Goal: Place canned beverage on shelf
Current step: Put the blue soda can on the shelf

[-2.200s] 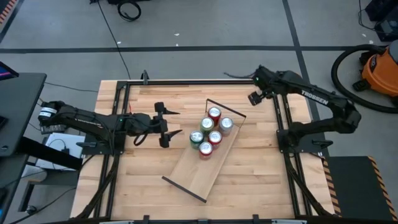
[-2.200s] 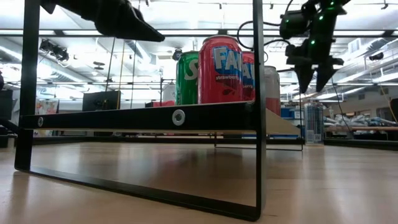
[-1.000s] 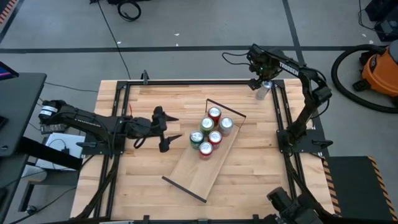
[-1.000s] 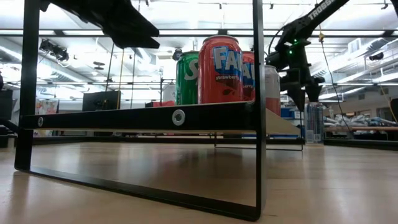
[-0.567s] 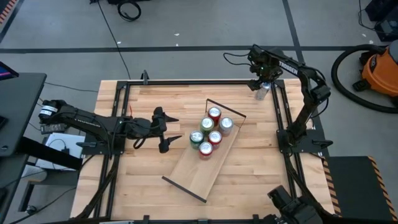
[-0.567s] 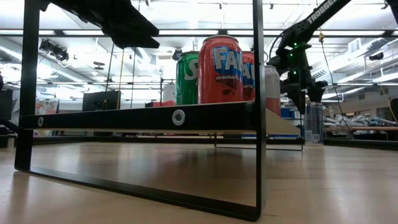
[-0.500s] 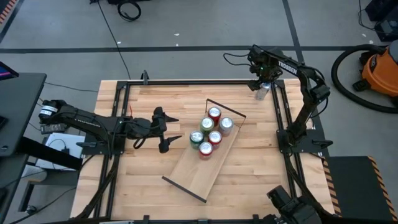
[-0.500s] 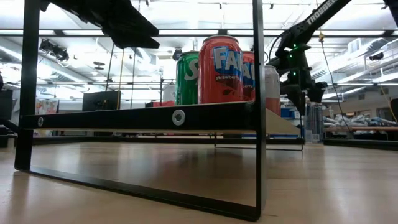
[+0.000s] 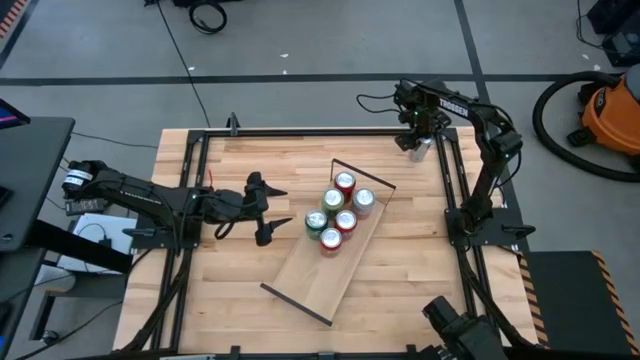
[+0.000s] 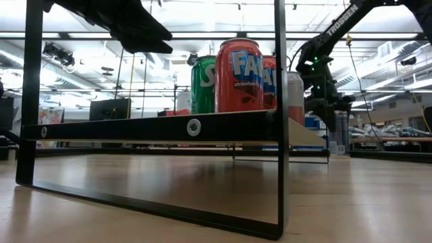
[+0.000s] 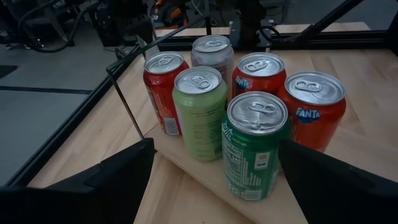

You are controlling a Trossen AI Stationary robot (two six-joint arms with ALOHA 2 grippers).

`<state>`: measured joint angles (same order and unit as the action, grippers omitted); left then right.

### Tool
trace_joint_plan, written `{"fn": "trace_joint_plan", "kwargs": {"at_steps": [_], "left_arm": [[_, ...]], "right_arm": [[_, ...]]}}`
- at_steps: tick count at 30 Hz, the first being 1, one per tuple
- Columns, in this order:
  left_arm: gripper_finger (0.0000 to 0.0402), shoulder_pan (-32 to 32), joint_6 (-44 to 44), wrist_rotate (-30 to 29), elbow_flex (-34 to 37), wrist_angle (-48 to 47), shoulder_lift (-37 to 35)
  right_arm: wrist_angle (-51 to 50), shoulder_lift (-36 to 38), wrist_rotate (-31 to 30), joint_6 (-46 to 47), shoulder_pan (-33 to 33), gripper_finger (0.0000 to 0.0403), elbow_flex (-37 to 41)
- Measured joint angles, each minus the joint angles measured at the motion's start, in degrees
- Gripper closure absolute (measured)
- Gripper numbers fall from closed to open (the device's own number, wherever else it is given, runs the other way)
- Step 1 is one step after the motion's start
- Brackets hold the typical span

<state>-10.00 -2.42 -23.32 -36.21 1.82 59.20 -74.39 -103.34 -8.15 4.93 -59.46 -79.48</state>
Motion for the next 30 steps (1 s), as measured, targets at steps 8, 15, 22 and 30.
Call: {"fn": "trace_joint_plan", "kwargs": {"at_steps": [8,15,22,30], "left_arm": [[0.0047,0.00,0.02,-0.01,-0.02,-0.09,0.00],[0.0047,0.00,0.04,0.01,-0.04,-0.06,0.00],[0.0047,0.00,-0.05,0.00,-0.04,0.02,0.00],[0.0047,0.00,-0.43,0.01,-0.04,0.94,0.00]], "right_arm": [[-0.09,-0.12,0.31,-0.40,0.09,0.0157,-0.02],[-0.63,0.77,-0.04,-1.59,1.60,0.0153,0.04],[-3.45,3.64,0.77,-1.64,4.63,0.0154,0.02],[-9.25,8.54,2.66,2.64,12.09,0.0153,0.00]]}}
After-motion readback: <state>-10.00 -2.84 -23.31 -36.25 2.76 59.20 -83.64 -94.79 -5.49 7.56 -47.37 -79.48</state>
